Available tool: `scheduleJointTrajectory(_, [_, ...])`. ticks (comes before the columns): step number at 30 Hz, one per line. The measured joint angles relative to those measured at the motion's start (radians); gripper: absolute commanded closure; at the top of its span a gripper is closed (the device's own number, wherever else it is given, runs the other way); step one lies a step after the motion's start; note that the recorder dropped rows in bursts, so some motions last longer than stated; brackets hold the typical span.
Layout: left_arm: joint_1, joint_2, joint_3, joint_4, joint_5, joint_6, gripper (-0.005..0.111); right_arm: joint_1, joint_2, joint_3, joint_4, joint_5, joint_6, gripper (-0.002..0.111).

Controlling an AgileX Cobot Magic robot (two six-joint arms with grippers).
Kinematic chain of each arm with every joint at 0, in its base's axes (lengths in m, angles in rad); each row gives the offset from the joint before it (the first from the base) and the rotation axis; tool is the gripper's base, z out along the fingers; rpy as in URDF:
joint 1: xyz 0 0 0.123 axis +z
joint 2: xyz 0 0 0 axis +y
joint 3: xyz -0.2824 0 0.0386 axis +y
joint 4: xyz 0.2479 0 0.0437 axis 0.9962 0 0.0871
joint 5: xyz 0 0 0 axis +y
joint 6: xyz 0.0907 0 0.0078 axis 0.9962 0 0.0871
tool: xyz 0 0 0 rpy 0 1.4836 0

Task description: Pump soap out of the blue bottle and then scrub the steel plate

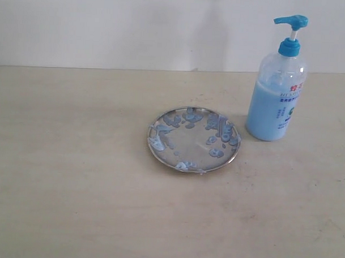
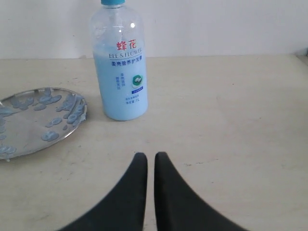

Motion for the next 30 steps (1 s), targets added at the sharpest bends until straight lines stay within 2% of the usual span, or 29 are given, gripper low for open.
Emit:
scheduleJointTrajectory(23, [0.01,0.0,0.0,0.0,-0.028,0.004,0.103,0.0,0.0,0.0,0.002,0.007,0.008,0.106])
scheduleJointTrajectory(26, [0.107,0.0,0.0,0.0,0.087,-0.037,0.103,0.0,0.0,0.0,0.002,0.007,0.008,0.106])
scheduleJointTrajectory(28, [0.224,0.0,0.0,0.044,0.252,-0.075,0.103,0.0,0.0,0.0,0.002,0.007,0.008,0.106])
scheduleJointTrajectory(30, [0.338,0.0,-0.017,0.155,0.44,-0.112,0.103,0.0,0.0,0.0,0.002,0.007,0.008,0.106])
